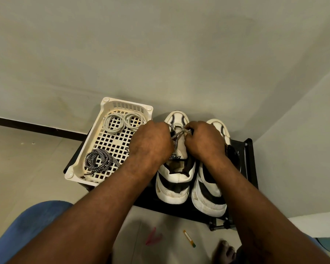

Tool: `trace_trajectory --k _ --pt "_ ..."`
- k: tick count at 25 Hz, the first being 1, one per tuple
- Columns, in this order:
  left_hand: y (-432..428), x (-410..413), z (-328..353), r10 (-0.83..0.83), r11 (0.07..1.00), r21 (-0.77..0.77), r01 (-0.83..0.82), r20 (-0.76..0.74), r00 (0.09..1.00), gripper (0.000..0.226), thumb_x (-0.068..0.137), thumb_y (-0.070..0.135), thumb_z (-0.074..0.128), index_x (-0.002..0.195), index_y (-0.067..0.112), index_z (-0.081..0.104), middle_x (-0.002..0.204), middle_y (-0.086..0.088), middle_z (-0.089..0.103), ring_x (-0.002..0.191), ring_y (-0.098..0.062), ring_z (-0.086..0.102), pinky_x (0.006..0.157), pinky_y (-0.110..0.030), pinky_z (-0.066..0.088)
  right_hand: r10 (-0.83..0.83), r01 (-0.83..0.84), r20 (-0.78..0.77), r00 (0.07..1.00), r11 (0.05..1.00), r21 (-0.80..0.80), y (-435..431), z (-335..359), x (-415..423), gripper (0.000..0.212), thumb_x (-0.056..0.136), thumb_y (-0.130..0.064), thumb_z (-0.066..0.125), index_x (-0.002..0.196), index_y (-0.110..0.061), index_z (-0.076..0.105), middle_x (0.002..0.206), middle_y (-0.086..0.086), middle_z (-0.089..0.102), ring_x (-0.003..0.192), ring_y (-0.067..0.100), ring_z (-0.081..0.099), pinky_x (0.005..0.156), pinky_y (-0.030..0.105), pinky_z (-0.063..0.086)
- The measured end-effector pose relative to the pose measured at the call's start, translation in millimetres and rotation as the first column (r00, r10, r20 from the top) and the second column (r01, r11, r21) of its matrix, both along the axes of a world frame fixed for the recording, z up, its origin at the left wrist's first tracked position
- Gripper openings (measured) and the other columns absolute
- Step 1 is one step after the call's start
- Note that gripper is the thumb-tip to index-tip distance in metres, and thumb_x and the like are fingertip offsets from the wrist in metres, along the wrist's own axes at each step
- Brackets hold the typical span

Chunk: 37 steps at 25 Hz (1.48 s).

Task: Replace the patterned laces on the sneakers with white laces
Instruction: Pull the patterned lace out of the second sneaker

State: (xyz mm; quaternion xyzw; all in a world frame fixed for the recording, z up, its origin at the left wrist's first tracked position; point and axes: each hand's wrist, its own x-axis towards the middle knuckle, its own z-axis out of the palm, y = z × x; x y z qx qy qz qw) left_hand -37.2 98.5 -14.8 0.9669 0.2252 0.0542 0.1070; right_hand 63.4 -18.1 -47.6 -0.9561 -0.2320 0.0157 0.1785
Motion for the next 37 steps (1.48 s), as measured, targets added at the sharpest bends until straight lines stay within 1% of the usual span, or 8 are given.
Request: trace_trajectory --k 5,8,12,17,24,29,34,37 --pt "1 2 6 -0.030 0.998 -0.054 0.028 -0.029 0.999 0.020 0.096 0.032 0.068 0.094 0.012 0.069 0.091 -0.009 0.068 0.074 -0.024 0.054 0.065 -0.032 0.043 -0.049 0.050 -0.014 0.999 0.998 0.041 3 2 -4 0.032 0.090 -0.021 0.061 0.120 -0.026 0.071 0.110 -0.001 0.074 0.098 0.025 0.067 0.074 0.033 0.049" --pt "1 6 4 -0.067 0.951 -0.303 0.057 -0.020 0.998 0.034 0.092 0.033 0.070 0.065 0.016 0.058 0.064 -0.003 0.057 0.064 -0.021 0.055 0.056 -0.029 0.037 -0.091 0.092 -0.014 0.996 0.993 0.068 4 1 -5 0.028 0.088 -0.021 0.062 0.114 -0.023 0.072 0.104 -0.001 0.074 0.092 0.025 0.067 0.072 0.033 0.049" --pt "3 7 6 0.083 0.675 -0.735 -0.058 -0.003 0.997 0.037 0.084 0.027 0.077 0.056 0.017 0.055 0.054 -0.001 0.052 0.057 -0.020 0.051 0.058 -0.031 0.041 -0.074 0.073 0.012 0.997 0.996 0.053 6 1 -9 0.028 0.091 -0.025 0.062 0.118 -0.019 0.068 0.107 0.003 0.072 0.096 0.028 0.066 0.074 0.034 0.047" --pt "1 5 7 0.052 0.521 -0.850 -0.074 -0.055 0.997 0.023 0.082 0.021 0.073 0.063 0.015 0.062 0.057 -0.004 0.053 0.052 -0.020 0.049 0.055 -0.030 0.042 -0.088 0.087 0.008 0.996 0.995 0.056 2 4 -4 0.032 0.094 -0.026 0.060 0.124 -0.018 0.068 0.111 0.010 0.071 0.103 0.035 0.065 0.077 0.036 0.047" --pt "14 -3 16 -0.011 0.924 -0.382 0.023 0.034 0.999 0.020 0.080 0.025 0.067 0.066 0.017 0.054 0.066 -0.002 0.060 0.066 -0.022 0.057 0.056 -0.028 0.035 -0.031 0.034 -0.017 0.999 0.988 0.152 -1 8 -5 0.036 0.086 -0.021 0.063 0.122 -0.022 0.064 0.112 0.004 0.067 0.098 0.028 0.064 0.080 0.040 0.056" --pt "37 -7 21 -0.034 0.957 -0.291 -0.002 -0.119 0.992 0.024 0.086 0.030 0.052 0.099 0.020 0.068 0.102 -0.010 0.070 0.097 -0.032 0.063 0.083 -0.039 0.054 0.262 -0.249 0.187 0.947 0.964 -0.091 2 12 -15 0.027 0.088 -0.021 0.066 0.113 -0.030 0.070 0.121 -0.003 0.062 0.118 0.028 0.050 0.092 0.044 0.042" --pt "32 -13 17 -0.142 0.952 -0.304 0.040 -0.322 0.936 0.030 0.087 0.045 0.059 0.090 0.017 0.066 0.088 -0.006 0.066 0.080 -0.021 0.060 0.063 -0.031 0.042 0.379 -0.321 0.184 0.907 0.905 -0.278 1 5 -22 0.037 0.087 -0.040 0.073 0.124 -0.040 0.070 0.129 -0.006 0.059 0.126 0.027 0.039 0.099 0.049 0.034" --pt "27 -17 1 -0.162 0.966 -0.243 0.088 -0.306 0.938 0.032 0.091 0.047 0.068 0.105 0.019 0.066 0.102 -0.007 0.069 0.091 -0.025 0.064 0.072 -0.032 0.049 0.358 -0.312 0.241 0.902 0.927 -0.209 5 1 -22 0.020 0.088 -0.036 0.070 0.107 -0.037 0.077 0.117 -0.009 0.066 0.120 0.025 0.042 0.096 0.047 0.030"
